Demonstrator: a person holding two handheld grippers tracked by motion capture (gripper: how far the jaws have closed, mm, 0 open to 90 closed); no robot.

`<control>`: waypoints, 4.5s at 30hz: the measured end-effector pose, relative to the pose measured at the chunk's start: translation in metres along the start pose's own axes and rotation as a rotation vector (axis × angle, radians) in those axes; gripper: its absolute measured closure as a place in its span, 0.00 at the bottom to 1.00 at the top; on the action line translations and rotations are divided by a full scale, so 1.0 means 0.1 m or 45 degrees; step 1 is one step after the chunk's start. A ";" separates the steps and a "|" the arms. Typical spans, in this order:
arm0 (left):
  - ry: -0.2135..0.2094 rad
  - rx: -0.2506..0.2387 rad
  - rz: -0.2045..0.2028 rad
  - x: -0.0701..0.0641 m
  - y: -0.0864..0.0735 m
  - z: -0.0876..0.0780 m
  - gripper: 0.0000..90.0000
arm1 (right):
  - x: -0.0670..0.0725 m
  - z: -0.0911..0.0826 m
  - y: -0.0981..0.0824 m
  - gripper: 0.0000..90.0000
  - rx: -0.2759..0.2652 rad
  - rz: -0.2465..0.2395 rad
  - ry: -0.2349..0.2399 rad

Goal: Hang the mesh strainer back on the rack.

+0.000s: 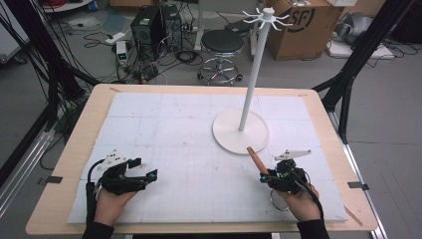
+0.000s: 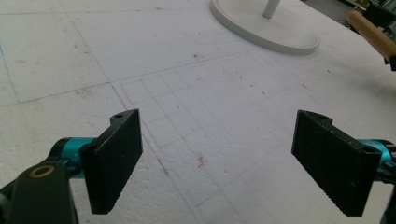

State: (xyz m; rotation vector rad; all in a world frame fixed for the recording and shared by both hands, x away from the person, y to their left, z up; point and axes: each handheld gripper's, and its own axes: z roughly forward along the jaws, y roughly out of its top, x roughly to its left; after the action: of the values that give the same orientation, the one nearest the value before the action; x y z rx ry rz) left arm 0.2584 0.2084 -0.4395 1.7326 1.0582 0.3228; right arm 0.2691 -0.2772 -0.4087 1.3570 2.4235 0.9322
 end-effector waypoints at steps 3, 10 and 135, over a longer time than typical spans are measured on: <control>0.000 -0.001 -0.001 0.00 0.00 0.00 0.19 | -0.01 -0.06 0.01 0.76 -0.031 0.006 -0.008; 0.000 0.000 0.001 0.00 0.00 0.00 0.19 | -0.04 -0.20 0.07 0.76 -0.150 0.026 0.007; 0.054 -0.003 -0.035 0.06 -0.12 -0.17 0.19 | -0.53 -0.99 1.81 0.76 -1.221 0.203 0.281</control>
State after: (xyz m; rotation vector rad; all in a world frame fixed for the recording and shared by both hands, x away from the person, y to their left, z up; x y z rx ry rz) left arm 0.2443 0.2244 -0.4439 1.7140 1.1107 0.3447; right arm 0.3774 -0.2953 -0.2266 1.0806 1.5518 2.0002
